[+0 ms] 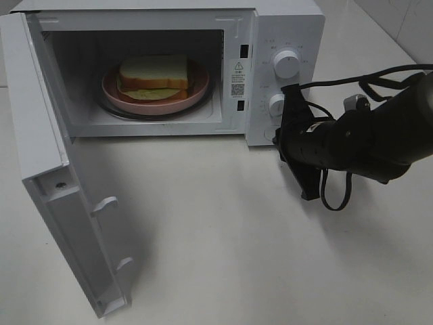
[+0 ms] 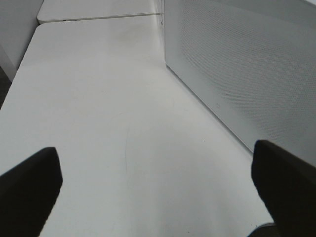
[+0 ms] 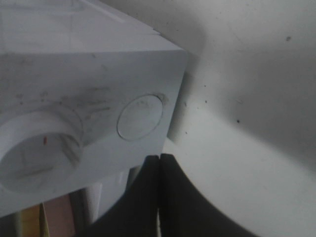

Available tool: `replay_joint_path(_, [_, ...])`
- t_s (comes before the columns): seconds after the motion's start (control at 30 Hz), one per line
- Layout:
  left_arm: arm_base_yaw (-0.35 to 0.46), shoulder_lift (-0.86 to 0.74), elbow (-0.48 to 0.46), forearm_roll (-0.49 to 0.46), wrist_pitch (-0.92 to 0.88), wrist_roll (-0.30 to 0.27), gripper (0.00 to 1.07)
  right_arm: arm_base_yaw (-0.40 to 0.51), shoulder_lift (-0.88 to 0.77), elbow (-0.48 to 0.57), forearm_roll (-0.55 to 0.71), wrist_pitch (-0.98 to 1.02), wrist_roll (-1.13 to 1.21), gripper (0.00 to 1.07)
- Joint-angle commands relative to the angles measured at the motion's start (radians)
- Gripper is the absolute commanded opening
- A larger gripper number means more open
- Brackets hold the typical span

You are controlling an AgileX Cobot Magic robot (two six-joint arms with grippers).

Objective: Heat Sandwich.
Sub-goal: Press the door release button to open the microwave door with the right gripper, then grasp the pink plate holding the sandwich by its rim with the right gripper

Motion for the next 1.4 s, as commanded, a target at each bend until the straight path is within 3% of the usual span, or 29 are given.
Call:
replay_joint_path(0.03, [0.002,-0.022,0.005,0.003,-0.011,-0.003,1.02,-0.007,-0.063,0.008,-0.012,0.131,-0.138,0.0])
replay_joint_path(0.83, [0.002,-0.022,0.005,0.003,-0.011,-0.003,1.02,-0.007,-0.247,0.002,-0.013,0.767,-0.958,0.04])
replay_joint_path(1.03, [0.002,-0.022,0.005,0.003,-0.011,-0.003,1.02,-0.007,-0.25,-0.053,-0.029,0.96,-1.195,0.05])
replay_joint_path(1.4, [0.002,-0.022,0.005,0.003,-0.011,-0.003,1.02,-0.007,-0.25,-0.194,-0.263,1.219,-1.634,0.08])
